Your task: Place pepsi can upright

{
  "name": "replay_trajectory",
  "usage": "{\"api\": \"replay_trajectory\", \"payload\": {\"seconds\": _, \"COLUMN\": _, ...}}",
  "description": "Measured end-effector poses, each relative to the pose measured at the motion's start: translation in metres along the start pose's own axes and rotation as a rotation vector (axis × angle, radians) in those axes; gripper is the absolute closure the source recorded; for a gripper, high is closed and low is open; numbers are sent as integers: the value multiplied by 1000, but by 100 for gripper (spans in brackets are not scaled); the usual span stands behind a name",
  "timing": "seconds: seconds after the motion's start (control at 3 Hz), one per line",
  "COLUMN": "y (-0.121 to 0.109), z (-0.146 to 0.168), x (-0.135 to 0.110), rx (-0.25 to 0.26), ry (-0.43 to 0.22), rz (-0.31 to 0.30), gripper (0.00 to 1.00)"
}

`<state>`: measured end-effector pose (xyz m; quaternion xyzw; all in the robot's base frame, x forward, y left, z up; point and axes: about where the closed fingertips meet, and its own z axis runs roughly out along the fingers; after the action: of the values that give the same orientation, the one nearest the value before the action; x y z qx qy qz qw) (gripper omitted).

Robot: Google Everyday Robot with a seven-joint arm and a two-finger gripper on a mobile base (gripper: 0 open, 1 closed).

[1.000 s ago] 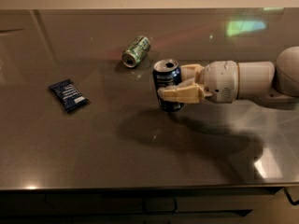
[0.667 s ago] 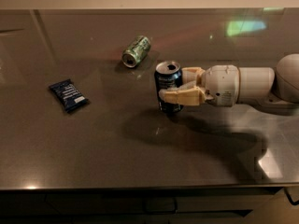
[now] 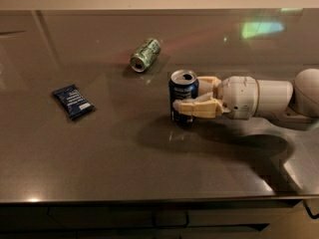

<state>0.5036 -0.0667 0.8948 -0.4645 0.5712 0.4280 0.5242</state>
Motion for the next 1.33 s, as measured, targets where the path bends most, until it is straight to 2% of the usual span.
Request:
{"api": "replay_trajectory", "payload": {"seconds": 0.33, "y": 1, "z": -3, "x": 4, "rx": -16, "ry": -22, "rz": -20, "gripper": 59}}
{"api": "replay_trajectory", "payload": {"seconds": 1.0, "y": 3, "z": 2, "x": 2, "rx": -24, "ry": -20, "rz": -21, "gripper": 13}}
{"api": "replay_trajectory", "payload": {"seconds": 1.33, "y": 4, "z": 4, "x": 1, "rx": -28, "ry": -20, "rz": -22, "gripper": 0}}
